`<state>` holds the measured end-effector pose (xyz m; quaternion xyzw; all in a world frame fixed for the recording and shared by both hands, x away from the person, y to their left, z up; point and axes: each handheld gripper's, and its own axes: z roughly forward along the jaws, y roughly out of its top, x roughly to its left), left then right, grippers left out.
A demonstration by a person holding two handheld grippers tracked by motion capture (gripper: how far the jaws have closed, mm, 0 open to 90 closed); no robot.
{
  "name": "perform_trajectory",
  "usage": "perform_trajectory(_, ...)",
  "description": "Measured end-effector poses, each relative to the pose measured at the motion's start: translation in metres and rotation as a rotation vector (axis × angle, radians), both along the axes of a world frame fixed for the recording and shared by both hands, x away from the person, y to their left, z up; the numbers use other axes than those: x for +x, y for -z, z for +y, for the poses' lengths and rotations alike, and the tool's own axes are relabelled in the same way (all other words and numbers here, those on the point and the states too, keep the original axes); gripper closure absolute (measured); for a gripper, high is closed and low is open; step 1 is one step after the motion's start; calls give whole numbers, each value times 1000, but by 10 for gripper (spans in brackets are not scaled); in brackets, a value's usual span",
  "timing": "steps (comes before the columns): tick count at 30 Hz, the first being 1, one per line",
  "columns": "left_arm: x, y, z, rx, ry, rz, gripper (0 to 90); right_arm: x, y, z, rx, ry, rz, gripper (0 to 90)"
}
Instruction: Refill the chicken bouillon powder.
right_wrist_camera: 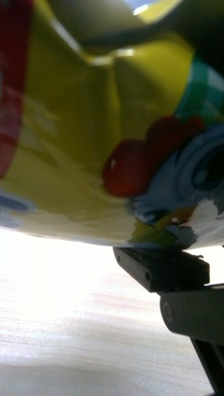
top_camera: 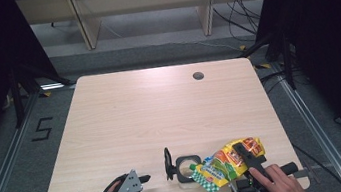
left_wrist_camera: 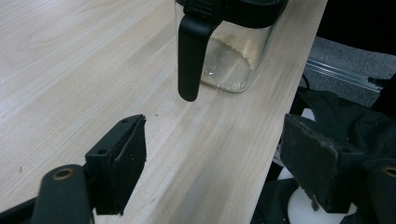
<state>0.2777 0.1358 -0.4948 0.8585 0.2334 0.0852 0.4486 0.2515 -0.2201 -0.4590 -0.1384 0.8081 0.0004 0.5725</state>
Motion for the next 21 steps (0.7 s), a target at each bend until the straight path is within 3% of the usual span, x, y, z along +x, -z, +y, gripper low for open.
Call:
perform_trajectory(1,0,0,0,-3,-1,1,225,1,1,0,-5,-13,-11,299)
perform_trajectory(2,0,0,0,-3,-1,1,225,1,4,-1,41,-13,-18,299)
perform_trajectory(3,0,0,1,16,2,-5,225,1,4,-1,41,-13,-18,299)
perform_trajectory(4,-1,0,0,-9,-4,6,225,1,2,0,14,-22,-31,299)
perform_trajectory(6,-1,0,0,-10,-5,7,225,1,-1,1,-9,-37,-37,299)
perform_trajectory(9,0,0,1,12,-2,-8,225,1,1,1,-1,-32,-34,299)
perform_trajectory(11,-1,1,-1,-18,-10,5,225,1,1,1,-5,-31,-35,299)
perform_trajectory(14,0,0,0,-10,1,-5,225,1,0,1,-12,-33,-47,299)
perform_trajectory(15,0,0,0,-10,-9,2,225,-1,-2,2,-26,-4,-21,299)
perform_trajectory(17,0,0,0,-3,-5,3,225,0,-1,2,-25,-25,-43,299)
perform_trajectory(21,0,0,0,0,-3,3,225,0,0,1,-10,-25,-41,299)
